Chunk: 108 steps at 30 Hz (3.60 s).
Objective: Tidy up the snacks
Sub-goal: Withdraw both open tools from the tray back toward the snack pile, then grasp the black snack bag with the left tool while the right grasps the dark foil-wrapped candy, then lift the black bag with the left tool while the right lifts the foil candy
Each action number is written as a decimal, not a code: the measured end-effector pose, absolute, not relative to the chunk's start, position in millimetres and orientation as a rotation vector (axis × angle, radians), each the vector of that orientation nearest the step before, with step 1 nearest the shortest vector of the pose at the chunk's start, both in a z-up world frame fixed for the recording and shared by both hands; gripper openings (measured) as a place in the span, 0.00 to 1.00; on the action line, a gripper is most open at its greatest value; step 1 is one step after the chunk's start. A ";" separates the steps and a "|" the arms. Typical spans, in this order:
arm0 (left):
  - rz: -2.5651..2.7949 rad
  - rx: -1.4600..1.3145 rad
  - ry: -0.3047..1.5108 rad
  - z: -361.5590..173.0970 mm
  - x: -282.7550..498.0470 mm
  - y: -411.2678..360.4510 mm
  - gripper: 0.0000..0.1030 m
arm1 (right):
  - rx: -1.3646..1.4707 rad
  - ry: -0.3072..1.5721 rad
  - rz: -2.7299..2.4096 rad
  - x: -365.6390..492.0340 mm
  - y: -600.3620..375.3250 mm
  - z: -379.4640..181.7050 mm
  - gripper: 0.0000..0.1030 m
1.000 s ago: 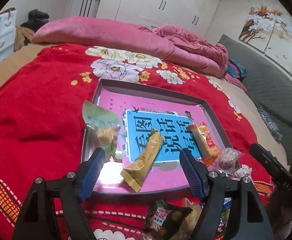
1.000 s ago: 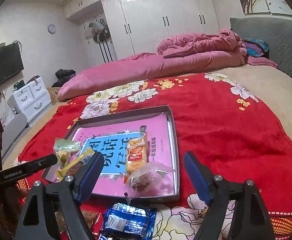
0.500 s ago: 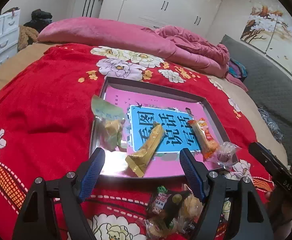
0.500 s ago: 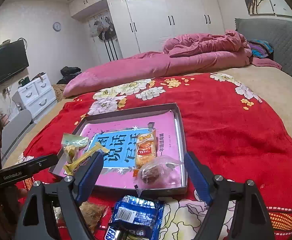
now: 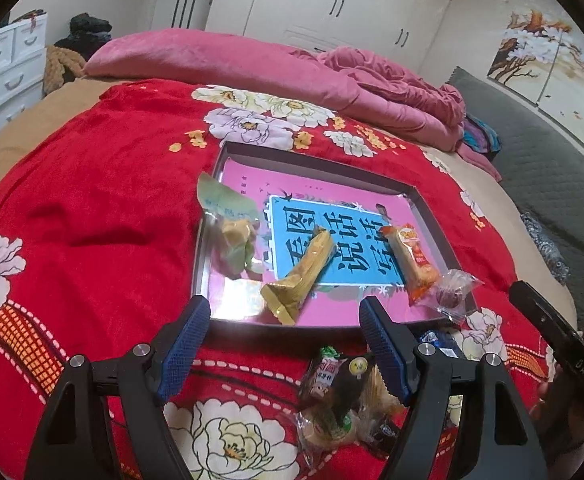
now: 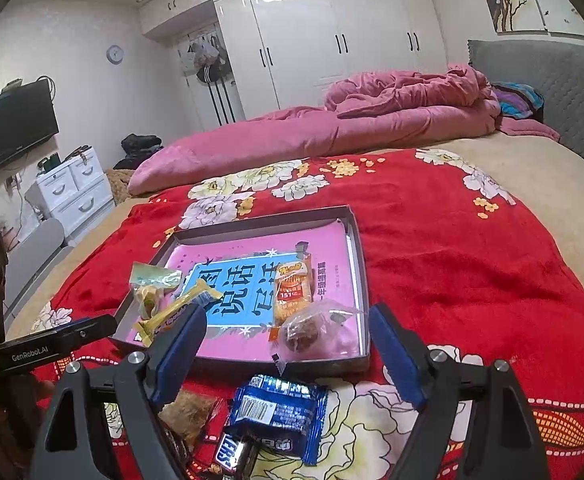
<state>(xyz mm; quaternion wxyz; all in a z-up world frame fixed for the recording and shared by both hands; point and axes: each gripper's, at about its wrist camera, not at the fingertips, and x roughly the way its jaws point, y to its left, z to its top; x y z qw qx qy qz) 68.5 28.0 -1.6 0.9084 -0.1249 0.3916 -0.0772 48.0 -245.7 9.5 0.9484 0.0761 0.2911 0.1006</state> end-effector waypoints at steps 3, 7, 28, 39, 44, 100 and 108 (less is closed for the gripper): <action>-0.159 -0.254 0.810 -1.1 65.4 27.9 0.76 | 0.148 0.591 0.209 43.6 -243.9 10.3 0.81; -0.159 -0.249 0.813 -0.6 62.6 27.0 0.76 | 0.133 0.593 0.220 38.3 -238.9 10.7 0.81; -0.194 -0.213 0.866 -5.1 44.0 20.0 0.76 | 0.004 0.693 0.382 7.5 -188.7 -3.9 0.81; -0.185 -0.202 0.894 -10.3 42.4 28.4 0.76 | -0.109 0.797 0.473 -7.2 -155.1 -29.6 0.80; -0.191 -0.215 0.905 -12.6 42.9 32.6 0.76 | -0.135 0.854 0.481 -3.4 -147.3 -43.2 0.67; -0.263 -0.236 1.071 -54.5 85.0 4.2 0.41 | -0.108 0.950 0.557 13.1 -135.7 -68.7 0.26; -0.294 -0.326 1.088 -59.1 94.7 11.2 0.42 | -0.071 0.931 0.561 12.1 -141.9 -60.6 0.26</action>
